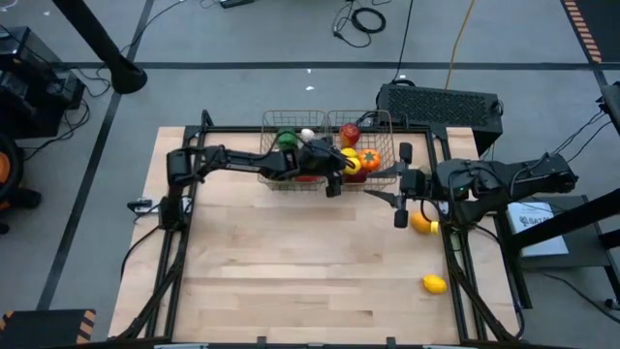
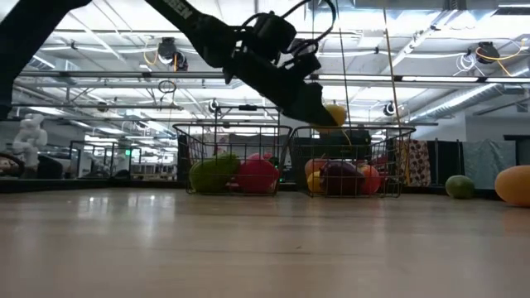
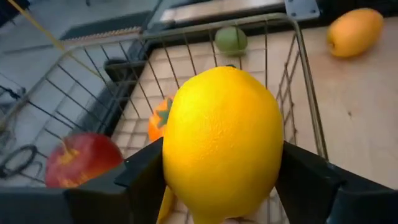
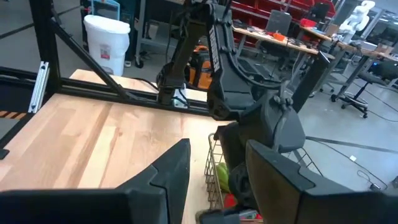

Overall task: Sort produce into baskets
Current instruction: Put the left yellow lemon into the right mesh basket, then put the orange into the right mesh basket

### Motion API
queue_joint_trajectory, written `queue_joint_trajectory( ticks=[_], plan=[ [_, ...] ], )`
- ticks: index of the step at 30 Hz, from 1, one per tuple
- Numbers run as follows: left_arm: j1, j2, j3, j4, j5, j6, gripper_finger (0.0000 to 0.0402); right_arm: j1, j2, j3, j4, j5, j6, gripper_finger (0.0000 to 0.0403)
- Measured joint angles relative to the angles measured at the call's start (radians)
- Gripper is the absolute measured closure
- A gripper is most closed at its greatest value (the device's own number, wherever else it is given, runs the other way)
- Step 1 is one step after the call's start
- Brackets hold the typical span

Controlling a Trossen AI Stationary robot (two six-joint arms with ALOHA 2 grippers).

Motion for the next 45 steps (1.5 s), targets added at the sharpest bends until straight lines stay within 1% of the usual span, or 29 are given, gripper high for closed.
queue_joint_trajectory(
  ticks=[9, 11, 13, 17, 19, 22, 25, 26, 28, 30, 34, 37, 41, 43, 45],
  plan=[
    [0.004, 0.007, 0.001, -0.002, 0.004, -0.044, 0.0078, 0.000, 0.004, 0.000, -0.018, -0.003, 0.006, 0.0255],
    [-0.002, 0.004, 0.001, -0.008, 0.001, -0.044, 0.0073, 0.000, 0.004, 0.000, -0.028, -0.003, 0.017, 0.0255],
    [-0.013, -0.006, 0.001, -0.011, -0.028, -0.043, 0.0072, 0.000, 0.004, 0.000, -0.046, -0.003, 0.027, 0.0255],
    [-0.052, -0.077, 0.000, -0.034, -0.088, -0.049, 0.0071, 0.000, 0.004, 0.000, -0.086, -0.002, 0.051, 0.0255],
    [-0.084, -0.145, 0.000, -0.129, -0.099, -0.102, 0.0071, 0.000, 0.004, 0.000, -0.108, -0.002, 0.074, 0.0255],
    [-0.142, -0.262, 0.002, -0.349, -0.099, -0.193, 0.0071, 0.000, 0.004, 0.000, -0.172, -0.002, 0.148, 0.0255],
    [-0.206, -0.364, 0.001, -0.583, -0.100, -0.292, 0.0071, 0.000, 0.014, 0.000, -0.283, 0.001, 0.251, 0.0255],
    [-0.231, -0.390, -0.007, -0.632, -0.108, -0.323, 0.0071, 0.000, 0.021, -0.001, -0.329, 0.009, 0.289, 0.0255],
    [-0.289, -0.436, -0.033, -0.694, -0.157, -0.372, 0.0071, 0.000, 0.041, -0.011, -0.399, 0.047, 0.376, 0.0255],
    [-0.355, -0.471, -0.069, -0.713, -0.228, -0.402, 0.0071, 0.000, 0.056, -0.037, -0.462, 0.075, 0.475, 0.0255],
    [-0.474, -0.516, -0.161, -0.738, -0.347, -0.442, 0.0071, 0.007, 0.089, -0.119, -0.508, 0.070, 0.718, 0.0255],
    [-0.530, -0.524, -0.177, -0.801, -0.362, -0.437, 0.0071, 0.044, 0.121, -0.182, -0.582, 0.067, 0.887, 0.0258],
    [-0.581, -0.524, -0.177, -0.873, -0.373, -0.509, 0.0071, 0.087, 0.151, -0.234, -0.727, 0.055, 1.113, 0.0277],
    [-0.608, -0.524, -0.177, -0.888, -0.398, -0.550, 0.0071, 0.102, 0.162, -0.245, -0.791, 0.030, 1.213, 0.0287],
    [-0.634, -0.520, -0.177, -0.894, -0.427, -0.573, 0.0071, 0.114, 0.176, -0.251, -0.847, -0.008, 1.278, 0.0292]
  ],
)
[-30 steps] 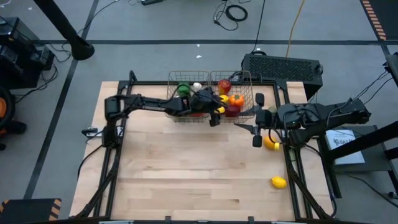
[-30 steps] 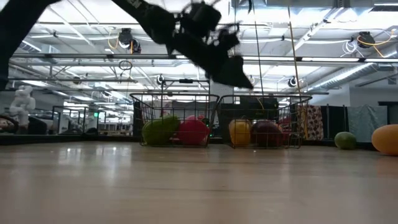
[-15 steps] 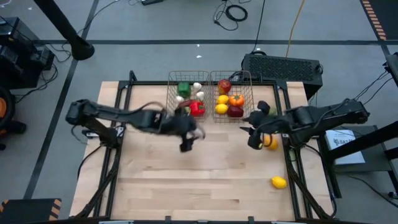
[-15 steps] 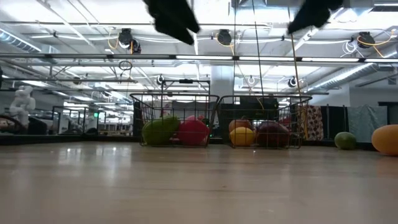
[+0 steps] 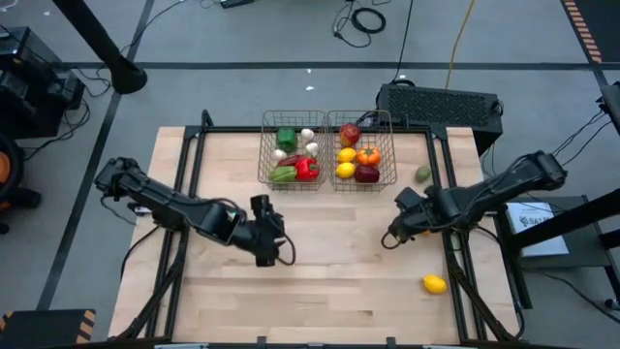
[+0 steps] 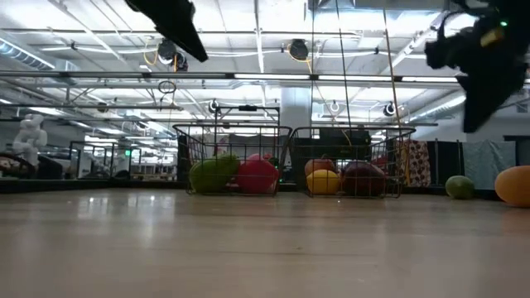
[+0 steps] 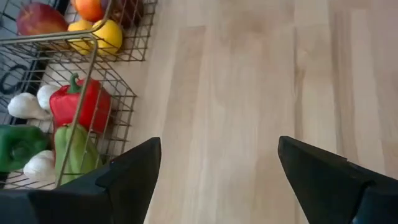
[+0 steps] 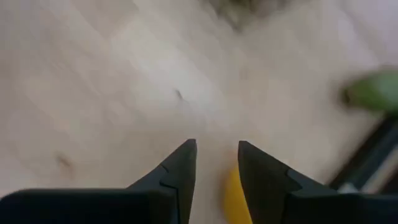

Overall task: Sort produce into baskets
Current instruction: Put the orange into the right mesh basket

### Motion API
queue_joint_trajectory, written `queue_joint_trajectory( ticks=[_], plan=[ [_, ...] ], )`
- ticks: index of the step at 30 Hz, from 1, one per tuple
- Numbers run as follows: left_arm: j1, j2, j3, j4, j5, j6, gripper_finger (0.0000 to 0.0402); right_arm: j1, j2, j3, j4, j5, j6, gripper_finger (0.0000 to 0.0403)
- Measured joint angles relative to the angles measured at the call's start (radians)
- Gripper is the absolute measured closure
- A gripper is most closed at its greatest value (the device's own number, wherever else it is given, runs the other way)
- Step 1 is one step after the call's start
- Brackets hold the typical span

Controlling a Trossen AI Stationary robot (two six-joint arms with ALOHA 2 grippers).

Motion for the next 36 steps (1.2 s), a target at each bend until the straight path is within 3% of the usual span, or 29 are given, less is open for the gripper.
queue_joint_trajectory(
  ticks=[6, 15, 19, 26, 36],
  plan=[
    [-0.043, 0.003, 0.000, 0.012, -0.075, -0.021, 0.0071, 0.024, 0.048, -0.037, -0.120, -0.042, 0.143, 0.0259],
    [-0.040, 0.003, 0.000, 0.031, -0.091, -0.018, 0.0071, -0.010, 0.083, -0.093, -0.044, -0.109, 0.140, 0.0105],
    [-0.041, 0.003, 0.000, 0.030, -0.091, -0.017, 0.0071, -0.058, 0.103, -0.094, -0.021, -0.130, 0.099, 0.0062],
    [-0.041, 0.003, 0.000, 0.025, -0.091, -0.014, 0.0071, -0.128, 0.228, -0.094, -0.015, -0.205, 0.026, 0.0063],
    [-0.043, 0.003, 0.000, 0.027, -0.091, -0.013, 0.0071, -0.143, 0.405, -0.094, 0.004, -0.267, -0.092, 0.0064]
  ],
)
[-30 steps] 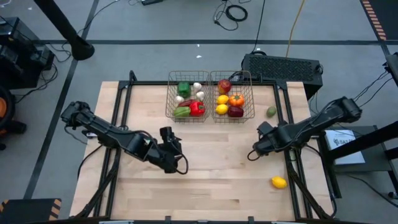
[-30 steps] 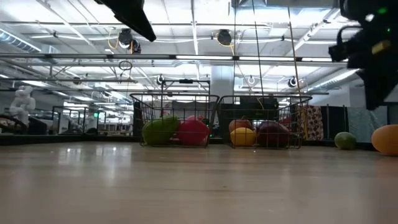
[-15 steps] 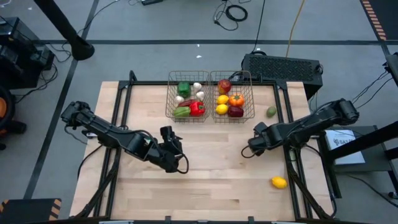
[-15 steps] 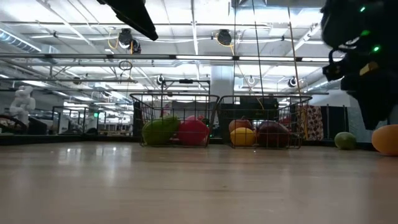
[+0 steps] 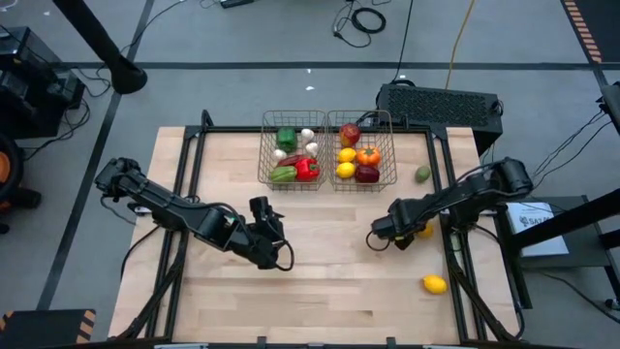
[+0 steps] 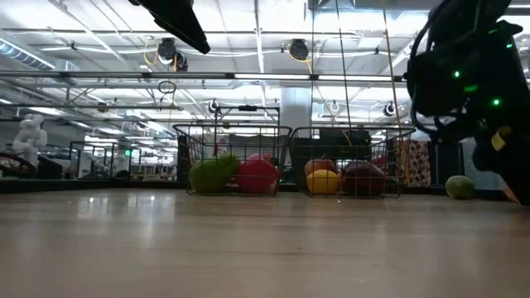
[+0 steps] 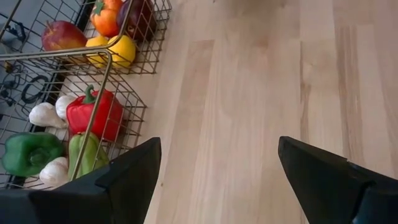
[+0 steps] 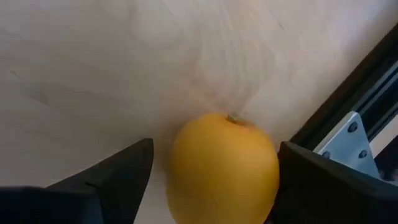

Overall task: Sort produce into baskets
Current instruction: Put the orange into the right mesh basket

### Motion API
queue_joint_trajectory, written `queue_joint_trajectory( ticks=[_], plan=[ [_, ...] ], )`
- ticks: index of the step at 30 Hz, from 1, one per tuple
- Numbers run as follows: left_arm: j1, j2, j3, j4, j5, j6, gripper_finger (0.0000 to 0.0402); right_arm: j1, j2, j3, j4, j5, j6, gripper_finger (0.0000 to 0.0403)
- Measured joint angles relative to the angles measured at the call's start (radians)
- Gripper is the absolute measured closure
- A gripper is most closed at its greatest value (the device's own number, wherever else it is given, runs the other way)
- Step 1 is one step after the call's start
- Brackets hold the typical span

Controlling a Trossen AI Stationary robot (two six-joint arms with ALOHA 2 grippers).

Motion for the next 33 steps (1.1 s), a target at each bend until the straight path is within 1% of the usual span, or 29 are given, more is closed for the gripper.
queue_joint_trajectory(
  ticks=[5, 8, 11, 16, 19, 21, 24, 27, 30, 33],
  plan=[
    [0.001, 0.000, 0.000, 0.020, 0.000, 0.001, 0.0071, 0.000, 0.017, 0.000, 0.025, -0.027, -0.033, 0.0065],
    [0.002, 0.000, 0.000, 0.054, 0.000, 0.028, 0.0071, 0.000, 0.017, 0.000, 0.025, -0.044, -0.037, 0.0074],
    [0.002, 0.000, 0.000, 0.079, 0.000, 0.054, 0.0071, 0.000, 0.017, 0.000, 0.026, -0.052, -0.041, 0.0097],
    [0.002, 0.000, 0.000, 0.082, 0.000, 0.053, 0.0071, 0.000, 0.017, 0.000, 0.026, -0.051, -0.052, 0.0149],
    [0.002, 0.000, 0.000, 0.082, 0.000, 0.054, 0.0071, 0.001, 0.017, 0.000, 0.025, -0.051, -0.053, 0.0169],
    [0.002, 0.000, 0.000, 0.082, 0.000, 0.054, 0.0071, 0.001, 0.017, 0.003, 0.028, -0.051, -0.054, 0.0172],
    [0.002, 0.000, 0.000, 0.082, 0.000, 0.054, 0.0071, 0.006, 0.017, 0.027, 0.072, -0.043, -0.086, 0.0162],
    [0.002, 0.000, 0.000, 0.082, 0.000, 0.054, 0.0071, 0.015, 0.017, 0.064, 0.152, -0.025, -0.151, 0.0153],
    [0.002, 0.000, 0.000, 0.082, 0.000, 0.054, 0.0071, 0.019, 0.017, 0.120, 0.249, 0.014, -0.218, 0.0152],
    [0.002, 0.000, 0.000, 0.082, 0.000, 0.052, 0.0071, 0.018, 0.017, 0.187, 0.308, 0.052, -0.301, 0.0151]
  ],
)
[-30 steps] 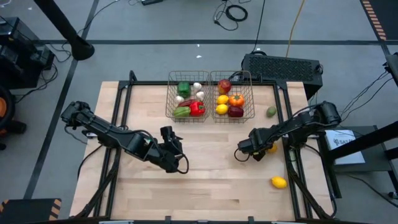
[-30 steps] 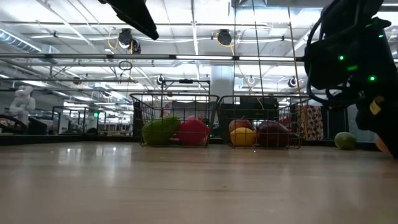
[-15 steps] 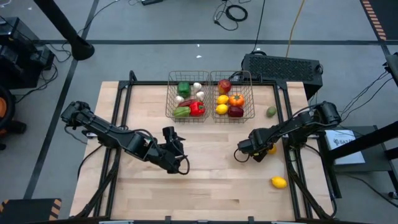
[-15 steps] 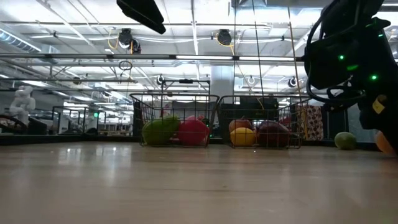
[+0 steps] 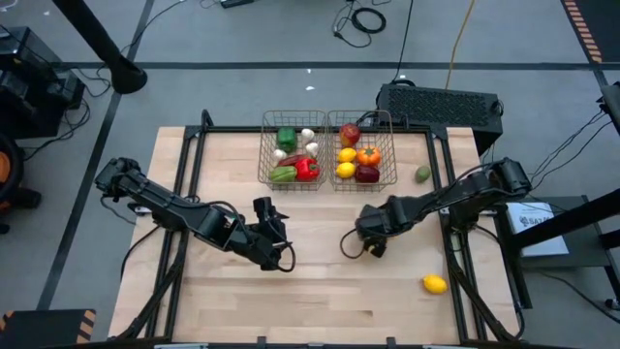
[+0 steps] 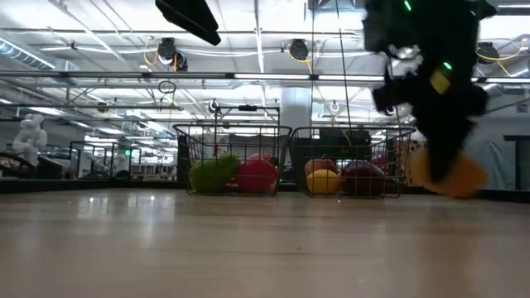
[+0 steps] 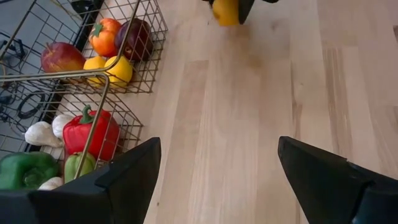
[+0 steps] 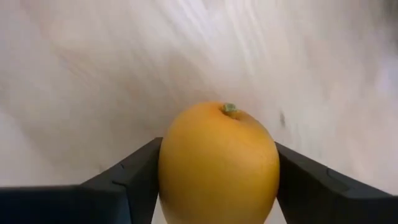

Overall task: Sort produce into baskets
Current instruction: Put the orange into the right mesh basket

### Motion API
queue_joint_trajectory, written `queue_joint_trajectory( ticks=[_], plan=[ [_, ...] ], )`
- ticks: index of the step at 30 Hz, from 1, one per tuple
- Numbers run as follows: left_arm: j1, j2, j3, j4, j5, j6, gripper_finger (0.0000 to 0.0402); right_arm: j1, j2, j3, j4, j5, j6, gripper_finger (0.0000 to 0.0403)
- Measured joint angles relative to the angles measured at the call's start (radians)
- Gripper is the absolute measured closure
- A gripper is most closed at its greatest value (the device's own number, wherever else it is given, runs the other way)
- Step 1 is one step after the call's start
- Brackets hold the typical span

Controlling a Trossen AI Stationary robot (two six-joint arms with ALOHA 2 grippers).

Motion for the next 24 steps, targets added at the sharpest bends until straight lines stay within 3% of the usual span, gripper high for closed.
queue_joint_trajectory(
  ticks=[5, 9, 14, 19, 21, 24],
  plan=[
    [0.000, 0.000, 0.000, 0.000, 0.000, 0.000, 0.0071, -0.006, 0.000, 0.140, 0.074, 0.090, -0.181, 0.0150],
    [0.000, 0.000, 0.000, -0.001, -0.001, 0.000, 0.0071, -0.018, 0.000, 0.271, 0.083, 0.225, -0.329, 0.0150],
    [0.000, 0.000, 0.000, -0.004, 0.000, -0.002, 0.0071, -0.048, -0.001, 0.402, 0.061, 0.501, -0.488, 0.0150],
    [-0.002, 0.000, 0.000, -0.031, 0.000, -0.018, 0.0071, -0.132, 0.000, 0.416, 0.063, 0.803, -0.629, 0.0150],
    [-0.003, 0.000, 0.000, -0.046, 0.001, -0.033, 0.0071, -0.199, -0.001, 0.416, 0.069, 0.804, -0.646, 0.0150],
    [-0.003, 0.000, 0.000, -0.055, 0.001, -0.035, 0.0071, -0.315, -0.001, 0.397, 0.105, 0.695, -0.655, 0.0150]
  ],
)
